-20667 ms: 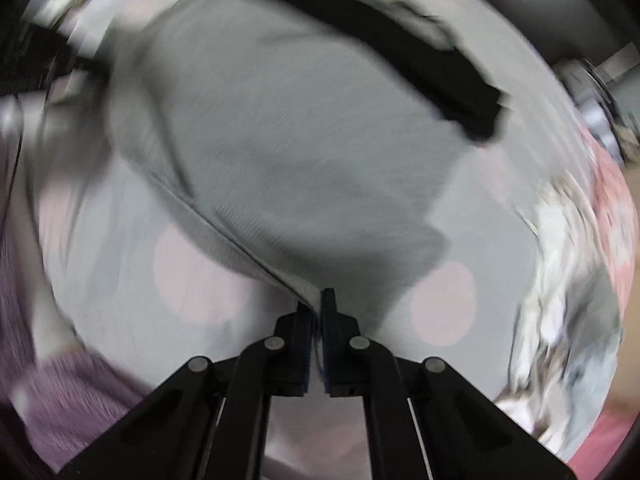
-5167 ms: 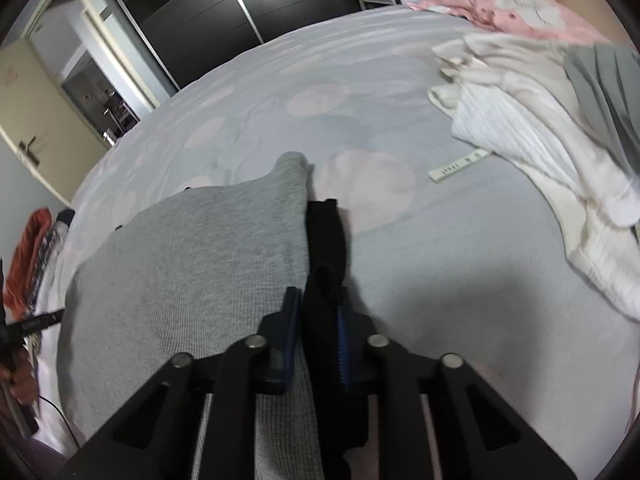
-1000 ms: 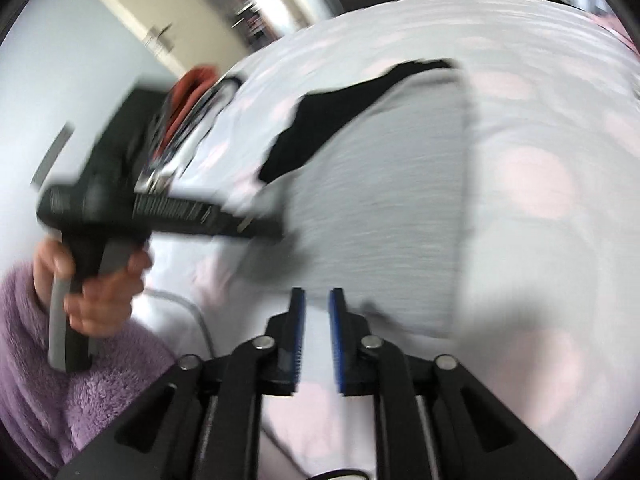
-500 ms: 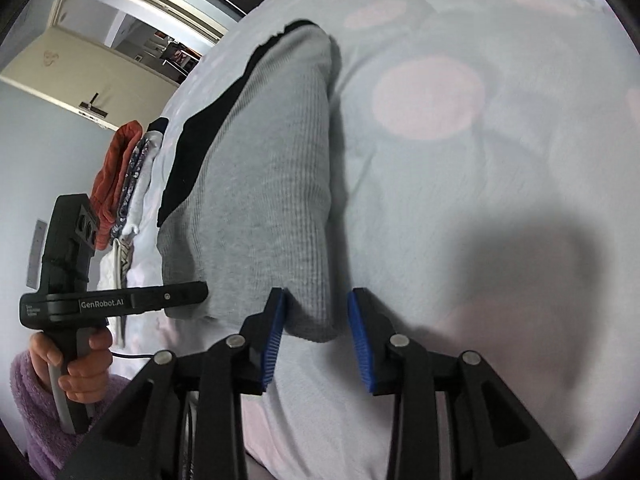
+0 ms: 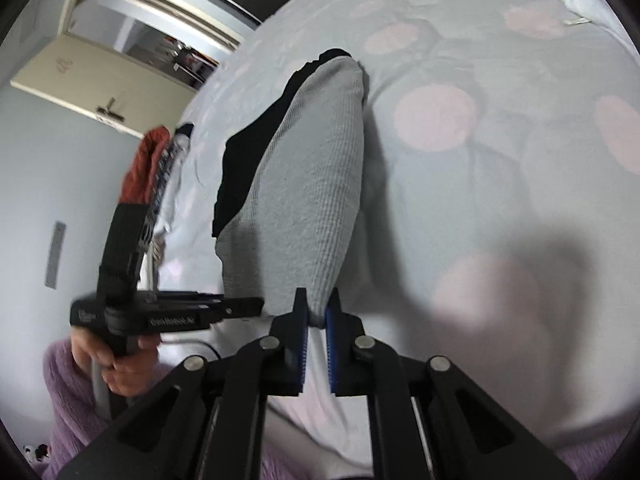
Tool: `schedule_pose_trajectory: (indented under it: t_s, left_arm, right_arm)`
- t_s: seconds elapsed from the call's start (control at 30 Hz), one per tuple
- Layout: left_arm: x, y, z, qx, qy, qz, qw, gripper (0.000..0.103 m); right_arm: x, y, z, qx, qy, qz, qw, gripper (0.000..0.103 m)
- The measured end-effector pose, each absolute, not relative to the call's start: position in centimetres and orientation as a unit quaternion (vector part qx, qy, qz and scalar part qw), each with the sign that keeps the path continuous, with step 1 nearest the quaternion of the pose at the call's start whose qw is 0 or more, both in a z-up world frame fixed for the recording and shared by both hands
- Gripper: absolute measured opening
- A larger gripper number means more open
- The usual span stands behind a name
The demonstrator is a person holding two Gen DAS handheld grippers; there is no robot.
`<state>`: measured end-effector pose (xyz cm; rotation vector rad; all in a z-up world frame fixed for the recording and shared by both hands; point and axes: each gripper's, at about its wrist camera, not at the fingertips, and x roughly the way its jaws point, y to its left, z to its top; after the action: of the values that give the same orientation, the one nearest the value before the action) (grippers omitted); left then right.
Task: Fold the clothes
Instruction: 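Hold the folded grey shirt edge with both grippers and lift it, then grasp the folded grey shirt bundle with both grippers and raise it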
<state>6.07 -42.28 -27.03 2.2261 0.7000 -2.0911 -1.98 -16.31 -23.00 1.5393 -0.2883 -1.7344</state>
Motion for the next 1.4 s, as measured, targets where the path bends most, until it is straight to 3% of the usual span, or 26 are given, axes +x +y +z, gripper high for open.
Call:
schedule_pose_trajectory:
  t_s: [0.17, 0.47, 0.77, 0.97, 1.13, 1.17, 1.27, 1.4]
  left_arm:
    - [7.2, -41.6, -27.6, 0.741, 0.207, -0.638, -0.004, 0.025]
    - [8.8, -43.2, -27.4, 0.743, 0.218, -0.632, 0.03, 0.044]
    - [10.7, -47.5, -21.5, 0.59, 0.327, -0.738, 0.019, 0.044]
    - [10.6, -47.1, -21.3, 0.531, 0.328, -0.777, 0.082, 0.044]
    - [7.2, -47.9, -21.6, 0.499, 0.316, -0.801, 0.093, 0.044]
    - [6.5, -47.8, -21.8, 0.492, 0.303, -0.809, 0.104, 0.044]
    - [4.3, -48.9, -23.2, 0.488, 0.289, -0.816, 0.113, 0.044]
    - [2.1, -48.9, -24.5, 0.497, 0.271, -0.817, 0.107, 0.044]
  right_arm:
    - [0.2, -15.3, -24.5, 0.643, -0.062, -0.668, 0.37, 0.007]
    - [-0.2, -14.1, -26.7, 0.673, -0.053, -0.653, 0.343, 0.012]
    - [-2.9, -11.4, -24.3, 0.615, -0.112, -0.712, 0.321, 0.012]
    - [-4.7, -13.7, -23.3, 0.585, -0.111, -0.726, 0.345, 0.013]
    - [-7.0, -16.7, -21.9, 0.55, -0.055, -0.753, 0.357, 0.013]
    - [-7.7, -17.5, -21.7, 0.542, -0.04, -0.758, 0.361, 0.015]
    - [-9.9, -19.3, -22.0, 0.533, -0.014, -0.76, 0.37, 0.035]
    - [-12.4, -20.5, -23.6, 0.533, -0.037, -0.753, 0.383, 0.042]
